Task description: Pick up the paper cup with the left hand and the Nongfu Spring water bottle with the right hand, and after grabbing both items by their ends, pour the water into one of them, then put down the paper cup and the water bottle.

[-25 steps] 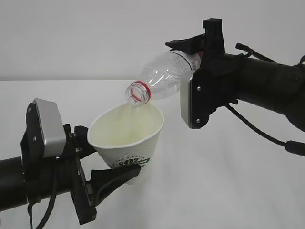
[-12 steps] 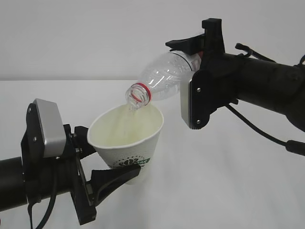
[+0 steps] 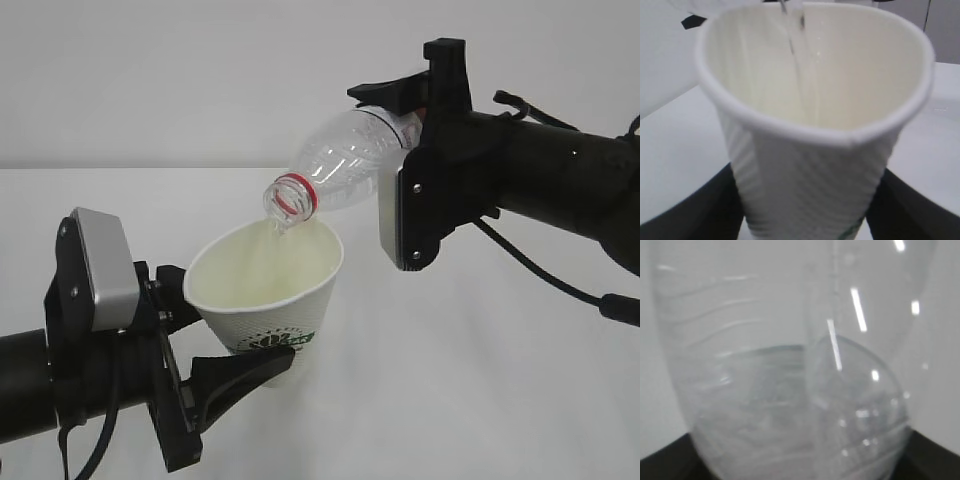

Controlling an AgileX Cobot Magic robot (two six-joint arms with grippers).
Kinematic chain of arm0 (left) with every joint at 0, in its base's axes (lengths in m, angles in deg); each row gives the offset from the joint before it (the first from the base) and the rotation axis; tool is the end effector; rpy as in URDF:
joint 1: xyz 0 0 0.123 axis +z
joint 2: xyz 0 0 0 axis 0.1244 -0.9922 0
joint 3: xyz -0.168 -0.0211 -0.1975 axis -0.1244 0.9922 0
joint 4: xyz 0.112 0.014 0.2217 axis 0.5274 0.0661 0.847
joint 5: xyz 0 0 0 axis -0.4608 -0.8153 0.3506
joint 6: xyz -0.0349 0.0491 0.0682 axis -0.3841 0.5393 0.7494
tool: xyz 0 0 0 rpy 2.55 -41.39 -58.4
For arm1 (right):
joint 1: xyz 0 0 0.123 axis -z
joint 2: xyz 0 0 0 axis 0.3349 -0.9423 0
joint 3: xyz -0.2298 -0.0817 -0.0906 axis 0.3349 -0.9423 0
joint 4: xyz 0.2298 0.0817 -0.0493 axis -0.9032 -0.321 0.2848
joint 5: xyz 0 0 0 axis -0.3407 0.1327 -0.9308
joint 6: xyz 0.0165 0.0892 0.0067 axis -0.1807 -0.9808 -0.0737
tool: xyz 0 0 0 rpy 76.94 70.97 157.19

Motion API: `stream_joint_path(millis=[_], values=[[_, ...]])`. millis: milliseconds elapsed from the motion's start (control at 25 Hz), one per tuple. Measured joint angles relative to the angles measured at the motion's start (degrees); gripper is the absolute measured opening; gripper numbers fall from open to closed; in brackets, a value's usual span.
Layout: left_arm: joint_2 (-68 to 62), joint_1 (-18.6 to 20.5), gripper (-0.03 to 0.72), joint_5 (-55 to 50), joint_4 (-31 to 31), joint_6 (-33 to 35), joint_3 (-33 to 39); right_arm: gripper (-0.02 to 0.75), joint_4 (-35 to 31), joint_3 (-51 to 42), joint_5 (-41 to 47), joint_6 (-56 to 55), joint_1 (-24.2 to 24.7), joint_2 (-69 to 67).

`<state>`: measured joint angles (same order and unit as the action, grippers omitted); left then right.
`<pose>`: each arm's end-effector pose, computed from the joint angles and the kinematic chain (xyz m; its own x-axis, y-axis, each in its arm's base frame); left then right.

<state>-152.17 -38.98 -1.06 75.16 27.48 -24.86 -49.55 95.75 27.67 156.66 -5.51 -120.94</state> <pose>0.1829 -0.1658 0.1345 -0.0299 0.2082 -0.9776 0.8848 0.4604 0.0710 0.2927 0.1628 0.2157 0.6433 -0.7654 -0.0185 -0.1346 -0.0893 -0.9869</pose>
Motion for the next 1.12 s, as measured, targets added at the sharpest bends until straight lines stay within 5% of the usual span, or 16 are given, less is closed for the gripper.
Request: stream_joint_path(millis=[1120], values=[[0.0, 0.0, 0.507, -0.1, 0.0, 0.0, 0.0, 0.505, -0.1, 0.0, 0.0, 0.4, 0.0, 0.0]])
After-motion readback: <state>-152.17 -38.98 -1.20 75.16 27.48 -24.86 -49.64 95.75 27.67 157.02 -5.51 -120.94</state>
